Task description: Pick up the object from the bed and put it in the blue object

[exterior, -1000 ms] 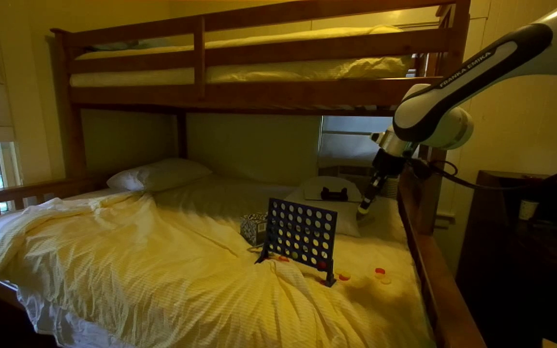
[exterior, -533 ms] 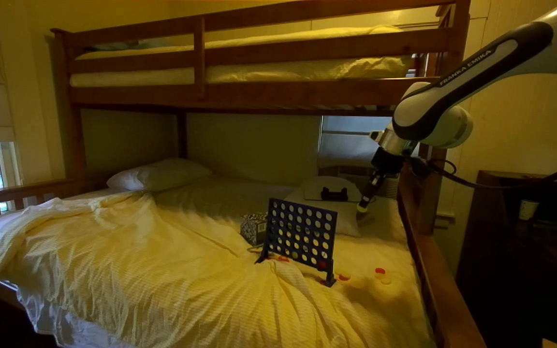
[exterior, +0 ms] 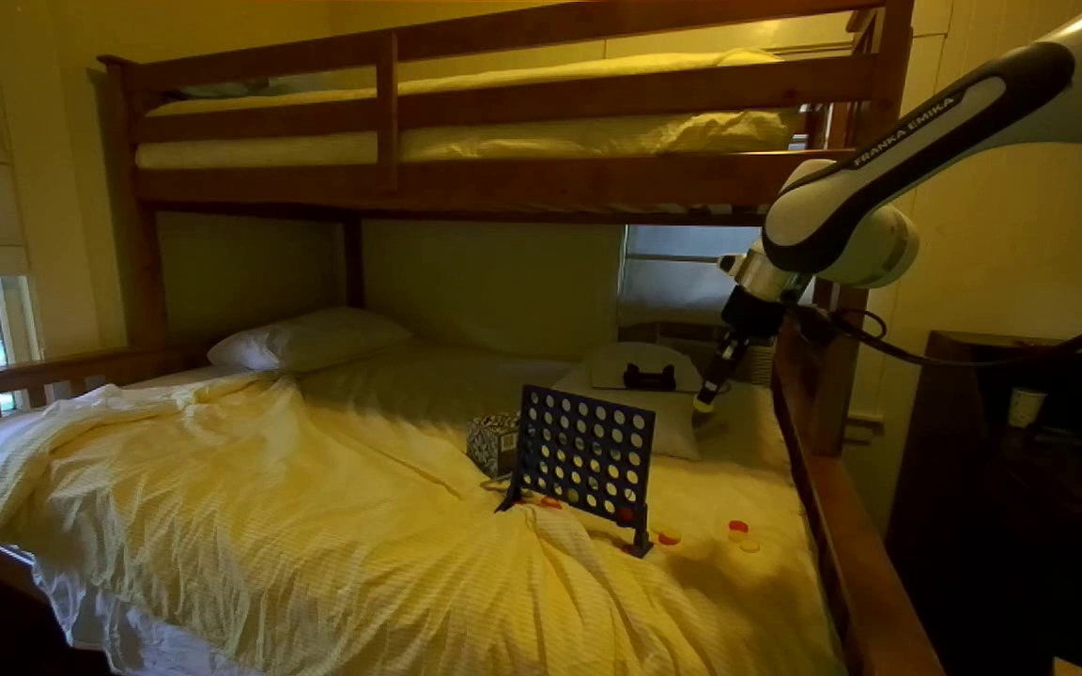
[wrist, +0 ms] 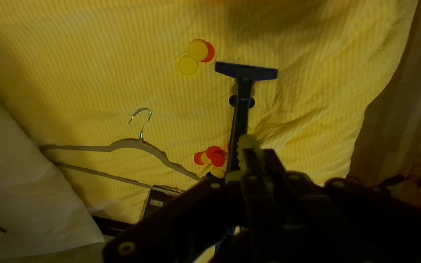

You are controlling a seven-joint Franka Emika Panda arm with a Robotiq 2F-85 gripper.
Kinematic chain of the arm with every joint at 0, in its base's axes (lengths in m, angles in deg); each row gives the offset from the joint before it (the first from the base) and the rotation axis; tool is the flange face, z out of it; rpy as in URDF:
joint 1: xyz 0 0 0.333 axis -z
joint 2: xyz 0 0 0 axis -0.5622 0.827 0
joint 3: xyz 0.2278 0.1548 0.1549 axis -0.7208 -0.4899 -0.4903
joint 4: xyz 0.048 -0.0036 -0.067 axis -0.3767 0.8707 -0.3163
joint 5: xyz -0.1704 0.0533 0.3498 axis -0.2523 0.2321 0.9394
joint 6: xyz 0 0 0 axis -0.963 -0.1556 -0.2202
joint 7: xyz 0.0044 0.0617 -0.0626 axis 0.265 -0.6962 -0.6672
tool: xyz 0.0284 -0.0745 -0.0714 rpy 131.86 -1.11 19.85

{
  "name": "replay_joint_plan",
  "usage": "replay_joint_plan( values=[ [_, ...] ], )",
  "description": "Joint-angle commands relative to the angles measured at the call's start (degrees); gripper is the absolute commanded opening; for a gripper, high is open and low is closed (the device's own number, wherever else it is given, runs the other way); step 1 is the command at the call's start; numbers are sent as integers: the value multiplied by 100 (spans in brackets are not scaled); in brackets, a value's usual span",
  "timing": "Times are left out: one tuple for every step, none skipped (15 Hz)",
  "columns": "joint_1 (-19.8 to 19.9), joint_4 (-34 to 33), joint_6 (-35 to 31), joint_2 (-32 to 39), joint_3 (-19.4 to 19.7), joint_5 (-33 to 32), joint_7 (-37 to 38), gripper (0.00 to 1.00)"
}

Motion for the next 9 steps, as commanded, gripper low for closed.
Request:
replay_joint_plan(
  values=[
    [-108,-2,5,-9,104,-63,55,8],
    [-101,0,-31,-18,104,-63,69,2],
    [-121,-29,2,-35,131,-5,21,2],
    [-138,-53,2,-46,149,41,1,2],
    [-165,-99,9,-59,174,93,-44,2],
    [-208,-161,32,-60,206,150,-105,2],
    [-238,-229,67,-53,229,167,-124,2],
    [-286,-329,106,-37,259,231,-169,2],
    [-337,-425,150,-12,291,288,-216,2]
  ],
)
